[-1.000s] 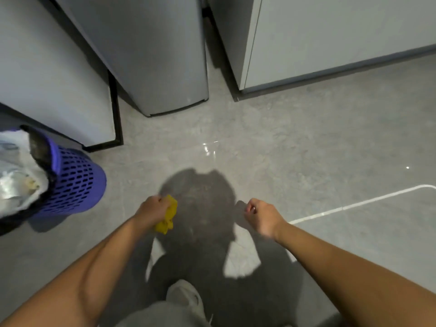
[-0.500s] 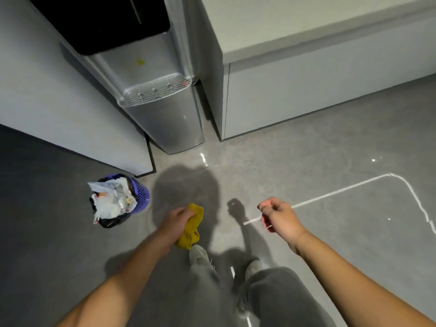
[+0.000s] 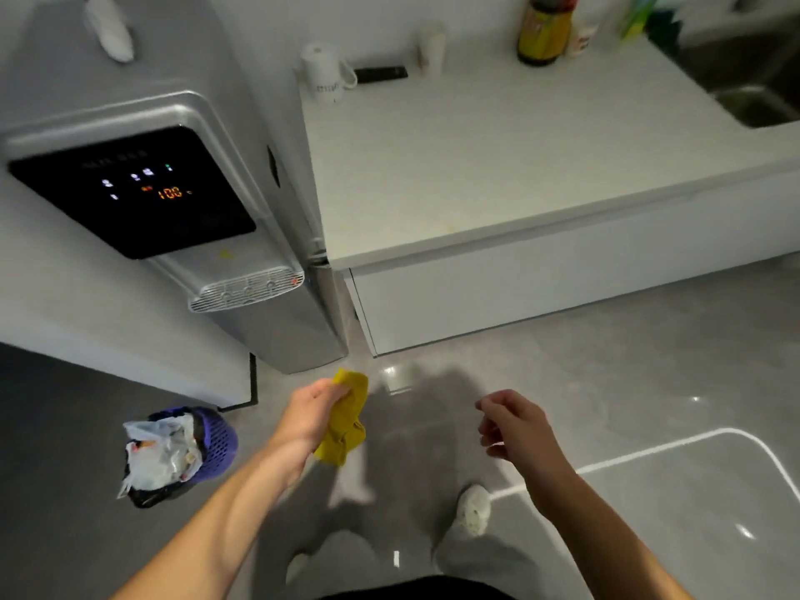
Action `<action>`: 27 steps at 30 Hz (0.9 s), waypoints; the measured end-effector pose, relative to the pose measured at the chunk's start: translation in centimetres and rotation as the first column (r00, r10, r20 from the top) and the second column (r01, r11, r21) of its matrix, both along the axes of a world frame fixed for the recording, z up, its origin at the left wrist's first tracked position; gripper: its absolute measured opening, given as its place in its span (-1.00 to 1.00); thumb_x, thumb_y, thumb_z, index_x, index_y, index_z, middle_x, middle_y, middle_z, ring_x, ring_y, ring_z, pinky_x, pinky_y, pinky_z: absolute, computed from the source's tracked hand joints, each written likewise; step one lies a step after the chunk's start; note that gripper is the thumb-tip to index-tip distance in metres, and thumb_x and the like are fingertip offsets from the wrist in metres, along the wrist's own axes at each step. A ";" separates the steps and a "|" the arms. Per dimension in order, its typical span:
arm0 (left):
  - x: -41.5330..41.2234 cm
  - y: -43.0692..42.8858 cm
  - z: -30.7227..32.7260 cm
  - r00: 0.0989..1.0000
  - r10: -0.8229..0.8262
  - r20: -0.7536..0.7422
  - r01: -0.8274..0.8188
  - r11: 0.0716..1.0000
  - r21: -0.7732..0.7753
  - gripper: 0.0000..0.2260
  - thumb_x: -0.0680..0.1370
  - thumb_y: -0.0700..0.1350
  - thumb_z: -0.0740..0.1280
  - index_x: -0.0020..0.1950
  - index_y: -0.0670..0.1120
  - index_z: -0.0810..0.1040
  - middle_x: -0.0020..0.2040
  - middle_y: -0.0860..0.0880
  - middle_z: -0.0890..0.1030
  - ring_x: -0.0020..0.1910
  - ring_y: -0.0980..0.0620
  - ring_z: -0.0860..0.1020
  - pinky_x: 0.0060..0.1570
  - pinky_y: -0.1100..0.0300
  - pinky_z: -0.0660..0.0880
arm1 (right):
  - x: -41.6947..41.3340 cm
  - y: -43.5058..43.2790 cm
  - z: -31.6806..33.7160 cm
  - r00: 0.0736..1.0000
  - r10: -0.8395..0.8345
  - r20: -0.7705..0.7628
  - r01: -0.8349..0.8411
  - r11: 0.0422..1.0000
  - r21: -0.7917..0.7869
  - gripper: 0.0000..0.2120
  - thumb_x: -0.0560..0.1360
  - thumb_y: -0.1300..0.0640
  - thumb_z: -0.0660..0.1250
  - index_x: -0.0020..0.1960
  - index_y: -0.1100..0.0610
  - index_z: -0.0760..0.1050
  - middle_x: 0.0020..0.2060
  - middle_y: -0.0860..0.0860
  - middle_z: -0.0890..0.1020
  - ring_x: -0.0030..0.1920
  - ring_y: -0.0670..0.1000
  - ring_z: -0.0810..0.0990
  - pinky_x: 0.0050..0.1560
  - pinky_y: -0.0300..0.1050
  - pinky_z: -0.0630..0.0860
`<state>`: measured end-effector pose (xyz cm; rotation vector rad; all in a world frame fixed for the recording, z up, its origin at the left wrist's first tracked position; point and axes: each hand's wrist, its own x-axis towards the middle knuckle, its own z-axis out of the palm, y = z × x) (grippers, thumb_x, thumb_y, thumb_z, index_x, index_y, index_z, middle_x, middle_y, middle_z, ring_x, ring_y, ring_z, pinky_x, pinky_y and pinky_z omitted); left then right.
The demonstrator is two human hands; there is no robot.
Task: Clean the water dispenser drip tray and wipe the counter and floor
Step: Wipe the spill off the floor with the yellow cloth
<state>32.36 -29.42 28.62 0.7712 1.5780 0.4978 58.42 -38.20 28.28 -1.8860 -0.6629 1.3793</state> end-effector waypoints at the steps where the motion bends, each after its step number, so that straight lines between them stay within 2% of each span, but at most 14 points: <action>1: 1.3 0.8 0.3 1.000 0.026 -0.004 -0.026 0.999 0.034 -0.86 0.64 -0.15 0.33 -0.02 -0.18 0.64 -0.40 -0.09 0.66 -0.49 -0.05 0.63 -0.42 0.15 0.52 | 1.6 1.1 0.2 0.999 0.033 0.014 -0.033 0.999 0.011 -0.84 0.65 0.12 0.30 0.01 0.16 0.62 -0.25 0.13 0.67 -0.25 0.05 0.65 -0.23 -0.16 0.60; 5: 5.8 3.9 1.7 0.992 0.128 0.023 -0.129 0.985 0.115 -0.87 0.62 -0.17 0.37 -0.08 -0.19 0.63 -0.33 -0.08 0.63 -0.37 -0.01 0.60 -0.35 0.20 0.55 | 7.5 6.6 0.8 0.992 0.120 0.043 -0.121 0.992 0.022 -0.84 0.65 0.11 0.30 -0.01 0.11 0.63 -0.27 0.08 0.68 -0.25 0.03 0.67 -0.21 -0.17 0.62; 7: 7.5 5.7 2.2 0.985 0.166 0.052 -0.171 0.977 0.127 -0.89 0.62 -0.19 0.37 -0.04 -0.22 0.62 -0.34 -0.08 0.59 -0.40 0.01 0.55 -0.39 0.21 0.55 | 9.7 9.5 0.9 0.990 0.136 0.025 -0.137 0.990 0.021 -0.85 0.64 0.11 0.30 -0.01 0.10 0.63 -0.29 0.06 0.68 -0.27 0.01 0.67 -0.19 -0.12 0.63; 9: 9.1 8.0 2.7 0.970 0.214 0.114 -0.226 0.969 0.103 -0.88 0.63 -0.20 0.36 -0.01 -0.26 0.61 -0.31 -0.18 0.54 -0.43 -0.03 0.53 -0.40 0.12 0.62 | 11.4 12.6 0.9 0.989 0.144 0.015 -0.144 0.990 0.010 -0.86 0.64 0.10 0.31 0.00 0.11 0.63 -0.31 0.04 0.68 -0.28 0.00 0.67 -0.17 -0.10 0.63; 11: 10.6 10.9 2.8 0.963 0.231 0.136 -0.244 0.966 0.087 -0.84 0.63 -0.20 0.36 0.02 -0.31 0.60 -0.27 -0.22 0.53 -0.36 -0.10 0.53 -0.39 0.03 0.66 | 12.7 16.2 0.9 0.989 0.147 0.005 -0.147 0.989 0.017 -0.87 0.63 0.14 0.32 0.00 0.14 0.63 -0.35 0.03 0.67 -0.32 -0.02 0.65 -0.20 -0.10 0.61; 15: 13.1 18.3 1.6 0.966 0.218 0.139 -0.232 0.968 0.100 -0.82 0.63 -0.18 0.36 0.07 -0.32 0.61 -0.23 -0.26 0.56 -0.24 -0.20 0.58 -0.29 -0.02 0.66 | 15.2 23.8 1.6 0.989 0.144 0.023 -0.145 0.989 0.035 -0.87 0.63 0.19 0.30 0.00 0.21 0.61 -0.32 0.12 0.63 -0.32 0.01 0.60 -0.24 -0.09 0.55; 17: 14.4 22.7 1.0 0.972 0.195 0.132 -0.211 0.970 0.120 -0.86 0.64 -0.20 0.34 -0.03 -0.27 0.60 -0.22 -0.25 0.54 -0.21 -0.23 0.58 -0.15 -0.14 0.60 | 16.7 27.3 2.2 0.989 0.144 0.041 -0.145 0.989 0.029 -0.86 0.63 0.18 0.30 0.00 0.20 0.61 -0.31 0.13 0.64 -0.30 0.04 0.60 -0.21 -0.06 0.54; 20: 16.2 28.7 0.1 0.981 0.160 0.113 -0.175 0.975 0.137 -0.79 0.63 -0.18 0.35 -0.18 -0.11 0.68 -0.29 -0.19 0.60 -0.26 -0.20 0.63 -0.14 -0.13 0.60 | 19.1 32.4 2.7 0.988 0.144 0.057 -0.145 0.989 0.013 -0.86 0.63 0.20 0.30 0.00 0.22 0.61 -0.33 0.12 0.62 -0.31 0.05 0.58 -0.25 -0.06 0.49; 23: 18.0 34.5 -0.8 0.982 0.109 0.154 -0.128 0.985 0.119 -0.87 0.59 -0.10 0.39 -0.08 -0.12 0.68 -0.22 -0.34 0.67 -0.23 -0.36 0.68 -0.15 -0.27 0.62 | 21.3 38.0 2.2 0.986 0.138 0.098 -0.140 0.990 0.007 -0.86 0.63 0.23 0.29 -0.01 0.24 0.60 -0.32 0.13 0.60 -0.32 0.07 0.56 -0.30 -0.08 0.46; 25: 19.0 37.5 -1.6 0.992 0.082 0.100 -0.095 0.987 0.132 -0.81 0.52 -0.05 0.42 -0.03 -0.17 0.67 -0.16 -0.39 0.67 -0.20 -0.43 0.68 -0.14 -0.38 0.61 | 22.6 41.2 1.8 0.983 0.138 0.120 -0.138 0.990 -0.005 -0.86 0.64 0.22 0.29 0.00 0.23 0.61 -0.30 0.14 0.61 -0.30 0.08 0.57 -0.28 -0.06 0.48; 27: 20.1 40.0 -2.1 0.998 0.048 0.035 -0.053 0.988 0.145 -0.68 0.43 0.03 0.43 -0.02 -0.22 0.65 -0.23 -0.32 0.66 -0.25 -0.34 0.68 -0.13 -0.41 0.61 | 23.9 43.7 1.2 0.974 0.159 0.158 -0.161 0.987 -0.004 -0.86 0.65 0.18 0.29 0.00 0.17 0.61 -0.26 0.14 0.65 -0.27 0.09 0.60 -0.25 -0.04 0.51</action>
